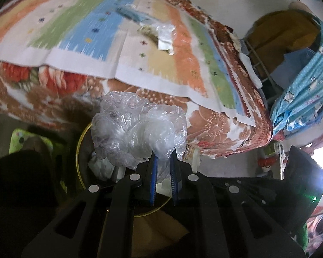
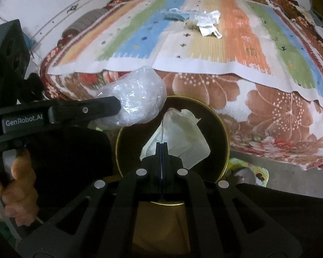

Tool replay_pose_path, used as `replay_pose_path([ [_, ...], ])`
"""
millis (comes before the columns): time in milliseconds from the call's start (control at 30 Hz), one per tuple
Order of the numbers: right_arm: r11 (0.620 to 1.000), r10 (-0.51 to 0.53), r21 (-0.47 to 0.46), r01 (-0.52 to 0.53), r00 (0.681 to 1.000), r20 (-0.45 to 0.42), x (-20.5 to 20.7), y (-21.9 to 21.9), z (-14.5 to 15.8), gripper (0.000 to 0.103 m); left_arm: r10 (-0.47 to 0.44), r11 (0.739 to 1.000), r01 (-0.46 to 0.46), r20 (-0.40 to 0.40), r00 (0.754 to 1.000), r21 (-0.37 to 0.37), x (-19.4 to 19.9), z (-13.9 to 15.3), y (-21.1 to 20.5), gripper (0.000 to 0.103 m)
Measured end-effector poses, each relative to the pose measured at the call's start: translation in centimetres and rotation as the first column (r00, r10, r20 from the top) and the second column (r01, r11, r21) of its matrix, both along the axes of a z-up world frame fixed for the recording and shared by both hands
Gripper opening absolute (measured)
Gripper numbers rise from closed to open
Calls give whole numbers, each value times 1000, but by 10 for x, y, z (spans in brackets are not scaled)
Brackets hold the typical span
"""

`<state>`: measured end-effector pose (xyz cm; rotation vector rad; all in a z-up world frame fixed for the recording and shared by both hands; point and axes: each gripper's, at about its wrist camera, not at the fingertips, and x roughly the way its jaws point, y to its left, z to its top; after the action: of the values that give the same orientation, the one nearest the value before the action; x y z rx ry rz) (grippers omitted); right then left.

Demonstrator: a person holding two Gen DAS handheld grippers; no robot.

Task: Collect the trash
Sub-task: 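Open the left tool over the bin while the right tool releases the yellow bag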

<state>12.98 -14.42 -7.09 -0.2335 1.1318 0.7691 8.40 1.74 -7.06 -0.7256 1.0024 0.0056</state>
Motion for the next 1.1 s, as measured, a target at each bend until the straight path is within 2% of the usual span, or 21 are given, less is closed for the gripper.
replay_pose_path([
  [133,999,-36,12,37,997,-73,7,-3,-11,0,23,996,-26,-35,999,-87,1,-15,5,10],
  [200,999,-38,8,39,996,-77,7,-3,-13,0,31,992,-37,-56,998,-118,1,-21,7,10],
  [567,999,-54,0,54,994,-91,11,-4,-16,0,56,989,-64,-63,996,-135,-1,-23,10,10],
  [600,998,-60,0,60,994,-94,12,-4,-16,1,59,988,-67,-59,997,-138,0,-21,11,14],
  [633,998,-64,0,64,993,-95,13,-5,-16,7,63,988,-70,-54,997,-141,0,-21,12,20],
  [667,998,-69,3,70,993,-94,13,-5,-15,26,68,987,-74,-49,996,-145,0,-20,13,33],
  [733,997,-67,21,69,994,-86,13,-6,-12,41,68,986,-72,-36,997,-150,0,-18,13,37],
  [967,995,-77,51,82,992,-96,14,-10,-8,44,86,987,-88,-17,996,-133,-1,-11,17,41],
  [1033,995,-79,59,85,992,-97,15,-11,-7,46,93,989,-95,-23,995,-114,-2,-10,19,42],
  [1100,994,-82,66,88,992,-95,15,-12,-5,49,98,993,-100,-32,995,-65,-2,-7,19,42],
])
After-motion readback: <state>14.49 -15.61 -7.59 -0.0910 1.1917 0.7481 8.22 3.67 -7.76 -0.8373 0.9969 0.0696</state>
